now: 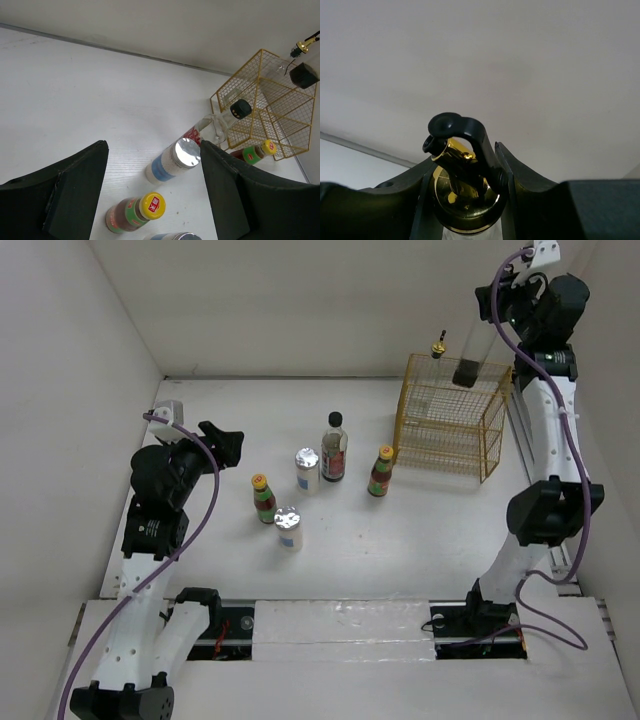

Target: Organize the condiment bottles

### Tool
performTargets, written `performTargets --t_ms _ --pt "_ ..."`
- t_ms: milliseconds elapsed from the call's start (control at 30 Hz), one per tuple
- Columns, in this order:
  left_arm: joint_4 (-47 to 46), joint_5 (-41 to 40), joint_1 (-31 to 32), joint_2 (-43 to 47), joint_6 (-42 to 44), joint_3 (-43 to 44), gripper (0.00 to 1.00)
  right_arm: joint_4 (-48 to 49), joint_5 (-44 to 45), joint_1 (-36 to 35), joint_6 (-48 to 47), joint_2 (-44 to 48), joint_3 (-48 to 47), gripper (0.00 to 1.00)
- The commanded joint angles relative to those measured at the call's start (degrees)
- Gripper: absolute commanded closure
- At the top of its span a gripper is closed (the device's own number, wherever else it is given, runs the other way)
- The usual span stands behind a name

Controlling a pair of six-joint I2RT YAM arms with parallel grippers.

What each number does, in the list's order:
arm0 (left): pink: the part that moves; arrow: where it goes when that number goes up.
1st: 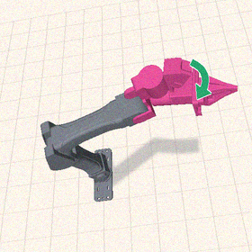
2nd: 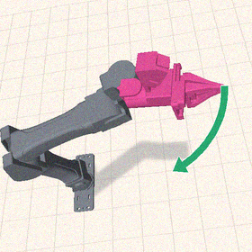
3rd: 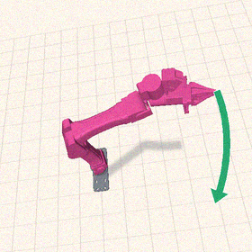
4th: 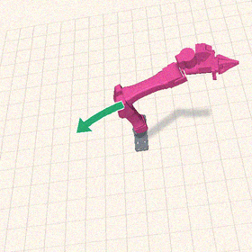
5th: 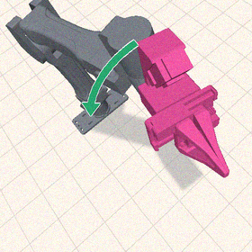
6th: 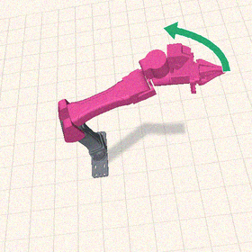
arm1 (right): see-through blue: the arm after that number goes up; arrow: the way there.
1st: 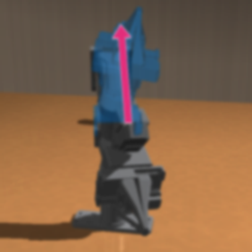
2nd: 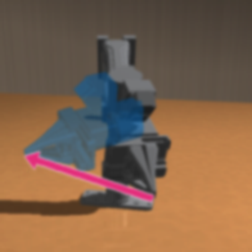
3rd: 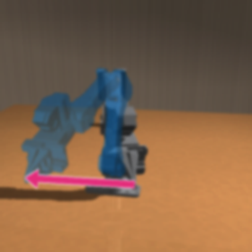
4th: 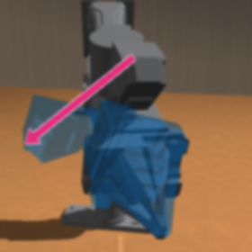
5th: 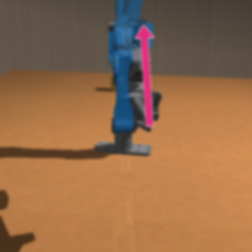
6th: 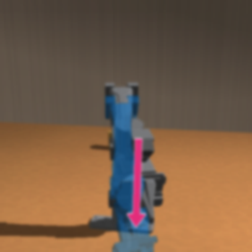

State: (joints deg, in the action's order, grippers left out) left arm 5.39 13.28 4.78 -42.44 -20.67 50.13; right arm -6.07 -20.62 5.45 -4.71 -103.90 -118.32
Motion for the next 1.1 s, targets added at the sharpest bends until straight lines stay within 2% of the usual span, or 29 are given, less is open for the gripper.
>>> performTargets --t_ms 0,33,233,500,1067 --pt "-2.75 0.26 -0.21 0.34 0.1 -0.29 0.3 7.91 -6.79 1.23 0.22 -1.38 -7.53 1.0" --pt "-2.75 0.26 -0.21 0.34 0.1 -0.29 0.3 7.91 -9.76 1.23 0.23 -2.0 -8.15 1.0" --pt "-2.75 0.26 -0.21 0.34 0.1 -0.29 0.3 7.91 -14.97 1.84 0.23 -4.74 -10.26 1.0" --pt "-2.75 -0.27 -0.21 -0.19 0.63 -0.29 0.3 10.11 -16.9 1.84 0.23 -5.88 -9.03 1.0" --pt "-2.75 0.26 -0.21 -0.19 0.63 -0.29 0.3 18.1 -15.24 1.93 3.3 -4.3 10.56 1.0"
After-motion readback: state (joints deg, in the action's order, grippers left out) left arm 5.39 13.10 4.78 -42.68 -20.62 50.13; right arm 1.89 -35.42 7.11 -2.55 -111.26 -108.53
